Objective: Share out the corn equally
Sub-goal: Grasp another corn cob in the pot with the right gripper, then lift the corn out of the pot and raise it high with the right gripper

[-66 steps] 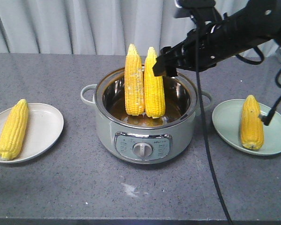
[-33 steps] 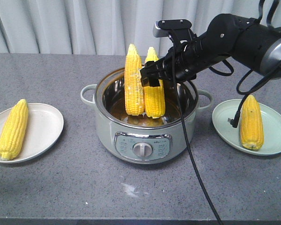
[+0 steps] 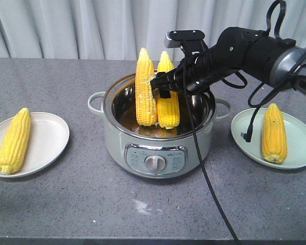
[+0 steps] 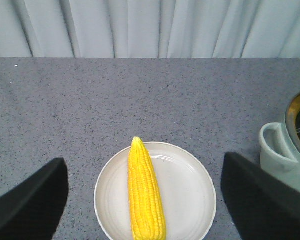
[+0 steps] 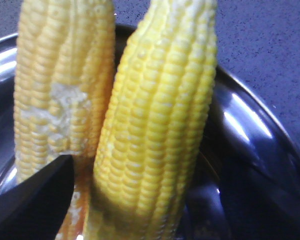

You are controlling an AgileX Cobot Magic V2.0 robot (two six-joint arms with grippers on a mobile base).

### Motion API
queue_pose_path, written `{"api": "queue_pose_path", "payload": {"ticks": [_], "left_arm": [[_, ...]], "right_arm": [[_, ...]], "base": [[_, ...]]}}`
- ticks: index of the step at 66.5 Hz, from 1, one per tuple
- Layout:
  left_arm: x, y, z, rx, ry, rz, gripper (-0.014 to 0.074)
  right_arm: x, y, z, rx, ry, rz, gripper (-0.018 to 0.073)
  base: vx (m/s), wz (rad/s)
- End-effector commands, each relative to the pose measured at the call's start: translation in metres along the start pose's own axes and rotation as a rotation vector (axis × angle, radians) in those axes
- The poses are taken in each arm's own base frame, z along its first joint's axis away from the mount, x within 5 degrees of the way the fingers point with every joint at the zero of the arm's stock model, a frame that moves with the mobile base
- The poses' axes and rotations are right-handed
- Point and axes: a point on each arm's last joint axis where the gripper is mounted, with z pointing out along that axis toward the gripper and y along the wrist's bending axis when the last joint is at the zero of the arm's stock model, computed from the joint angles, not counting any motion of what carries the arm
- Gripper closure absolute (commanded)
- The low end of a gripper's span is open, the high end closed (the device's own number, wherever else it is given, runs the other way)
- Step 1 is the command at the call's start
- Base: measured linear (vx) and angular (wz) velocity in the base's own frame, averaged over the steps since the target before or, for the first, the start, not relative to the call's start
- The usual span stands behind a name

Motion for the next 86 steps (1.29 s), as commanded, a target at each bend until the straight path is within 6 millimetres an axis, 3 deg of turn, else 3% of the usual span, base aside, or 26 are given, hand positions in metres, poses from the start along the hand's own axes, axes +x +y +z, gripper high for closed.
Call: {"api": "queue_pose_path", "payload": {"ticks": [1,59,72,86], "left_arm": [[-0.012,-0.001,-0.006,0.011,-0.090,-0.008,0.0011],[-0.012,-0.001,-0.006,0.011,-0.090,-0.008,0.0011],[-0.012,-0.001,-0.006,0.011,-0.092,-0.008,0.0011],[-0.012,-0.001,-0.006,0.011,-0.092,-0.008,0.0011]], "right_arm": [[-0.021,0.001,-0.027,0.036,-0.138,-0.016,0.0017],[-0.021,0.000,-0.026,0.035,-0.142,-0.008,0.0406],[-0.026,0.007,-0.057,0.027,-0.179,-0.020,0.0406],[-0.033,0.019,-0.120,0.025,-0.271,-0.049,0.0406]], "base": [[0.00,0.00],[0.00,0.00],[0.00,0.00],[0.00,0.00]]}}
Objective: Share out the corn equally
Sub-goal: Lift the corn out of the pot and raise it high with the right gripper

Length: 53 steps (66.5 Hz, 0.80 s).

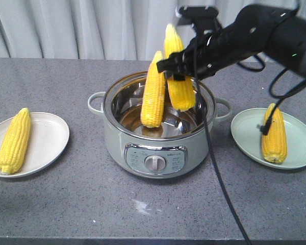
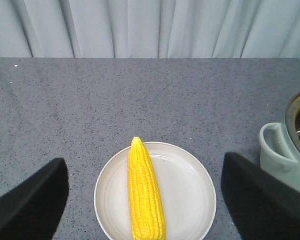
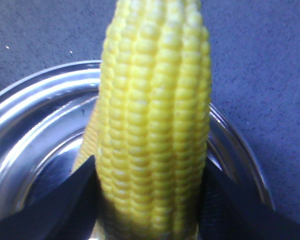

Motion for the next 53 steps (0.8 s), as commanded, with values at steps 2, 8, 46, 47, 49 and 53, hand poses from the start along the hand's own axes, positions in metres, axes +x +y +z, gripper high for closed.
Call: {"api": "queue_pose_path", "payload": {"ticks": [2,8,46,47,49,53], "left_arm": [[-0.012,-0.001,-0.006,0.011,-0.092,-0.008,0.0011],[-0.012,-0.001,-0.006,0.011,-0.092,-0.008,0.0011],[-0.012,-0.001,-0.006,0.011,-0.091,-0.009,0.0011],[-0.012,-0.001,-0.006,0.011,-0.091,-0.009,0.0011],[-0.012,-0.001,-0.006,0.011,-0.091,-0.009,0.0011],[-0.012,-0.001,-0.006,0.011,-0.091,-0.009,0.0011]], "right_arm": [[-0.025,0.008,-0.069,0.010,-0.182,-0.028,0.0406],[-0.025,0.012,-0.100,0.031,-0.203,-0.032,0.0406],[0.007,0.007,-0.223,0.307,-0.217,-0.031,0.0399],[0.009,0.007,-0.223,0.311,-0.215,-0.029,0.0398],[0.012,0.006,-0.222,0.322,-0.209,-0.023,0.0398],[0.020,0.003,-0.220,0.345,-0.197,-0.017,0.0397]], "base": [[0.00,0.00],[0.00,0.00],[0.00,0.00],[0.00,0.00],[0.00,0.00],[0.00,0.00]]}}
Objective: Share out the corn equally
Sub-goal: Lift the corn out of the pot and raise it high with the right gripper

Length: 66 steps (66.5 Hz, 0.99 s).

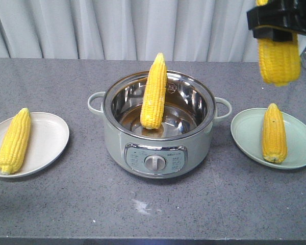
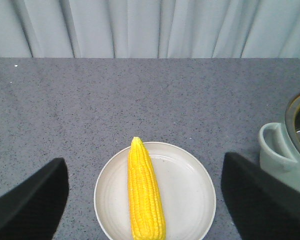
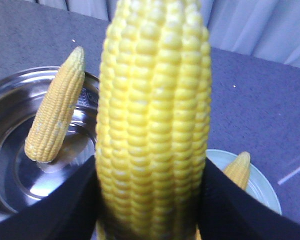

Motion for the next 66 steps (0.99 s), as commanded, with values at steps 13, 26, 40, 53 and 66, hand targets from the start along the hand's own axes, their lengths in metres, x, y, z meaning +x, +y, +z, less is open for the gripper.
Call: {"api": "queue_pose_path", "payload": {"ticks": [13,26,40,53,66], "left_arm": [[-0.012,-0.001,-0.006,0.011,-0.091,-0.009,0.0011],[-0.011,-0.001,-0.006,0.011,-0.088,-0.009,0.0011],[-0.011,-0.001,-0.006,0.011,-0.087,-0.009,0.0011],[-0.011,-0.001,-0.006,0.010,-0.082,-0.009,0.0011],[-0.011,-0.001,-0.006,0.010,-0.083,-0.009,0.0011]], "right_arm": [[0.020,-0.014,-0.016,0.112,-0.079,0.043,0.0391],[0.039,-0.019,-0.019,0.165,-0.065,0.063,0.0389],[0.050,-0.023,-0.019,0.201,-0.054,0.068,0.0387],[0.050,-0.023,-0.019,0.202,-0.056,0.065,0.0384],[0.050,-0.023,-0.019,0.202,-0.056,0.065,0.0377]], "base": [[0.00,0.00],[0.00,0.00],[0.00,0.00],[0.00,0.00],[0.00,0.00]]}}
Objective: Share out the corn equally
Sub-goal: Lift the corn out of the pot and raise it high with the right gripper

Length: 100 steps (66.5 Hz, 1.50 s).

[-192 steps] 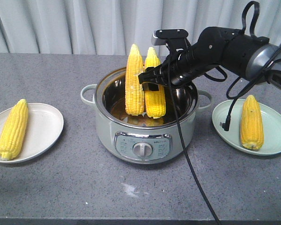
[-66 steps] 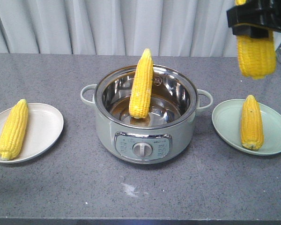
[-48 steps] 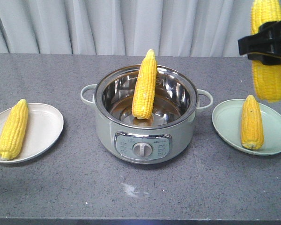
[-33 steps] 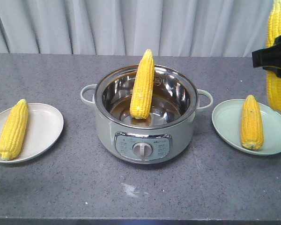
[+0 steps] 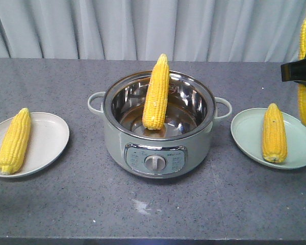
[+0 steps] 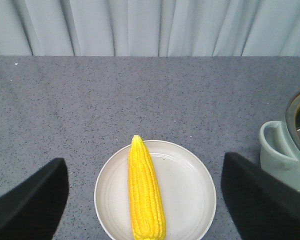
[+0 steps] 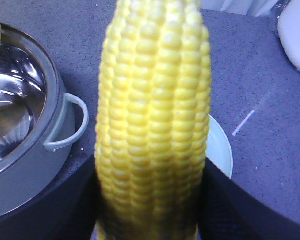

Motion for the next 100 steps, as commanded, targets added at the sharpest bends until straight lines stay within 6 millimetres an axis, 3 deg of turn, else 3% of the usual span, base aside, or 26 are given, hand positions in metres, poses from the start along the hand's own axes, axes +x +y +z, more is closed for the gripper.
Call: {"api": "queue_pose_path", "payload": {"ticks": [1,65,73,81,91,100], "left_arm": [[-0.012,-0.001,-0.006,0.011,-0.090,-0.009,0.0011],[-0.012,-0.001,-0.006,0.010,-0.090,-0.008,0.0011],[-0.012,-0.001,-0.006,0.010,-0.090,-0.008,0.0011],[-0.011,-0.001,-0.006,0.010,-0.089,-0.008,0.0011],[-0.012,-0.001,-0.006,0.010,-0.090,-0.008,0.0011],[-0.012,-0.001,-0.006,0.010,-0.090,-0.008,0.0011]], "right_arm": [[-0.010,-0.006,-0.013,0.013,-0.113,-0.002,0.0377],[-0.011,-0.004,-0.013,-0.006,-0.120,0.000,0.0365],[-0.011,-0.006,-0.020,-0.013,-0.151,0.006,0.0363],[-0.011,-0.016,-0.030,-0.021,-0.190,0.055,0.0362],[-0.007,-0.037,-0.028,0.024,-0.157,0.093,0.0356],[-0.005,-0.043,-0.027,0.007,-0.130,0.090,0.0356]], "base": [[0.00,0.00],[0.00,0.00],[0.00,0.00],[0.00,0.00],[0.00,0.00],[0.00,0.00]]}}
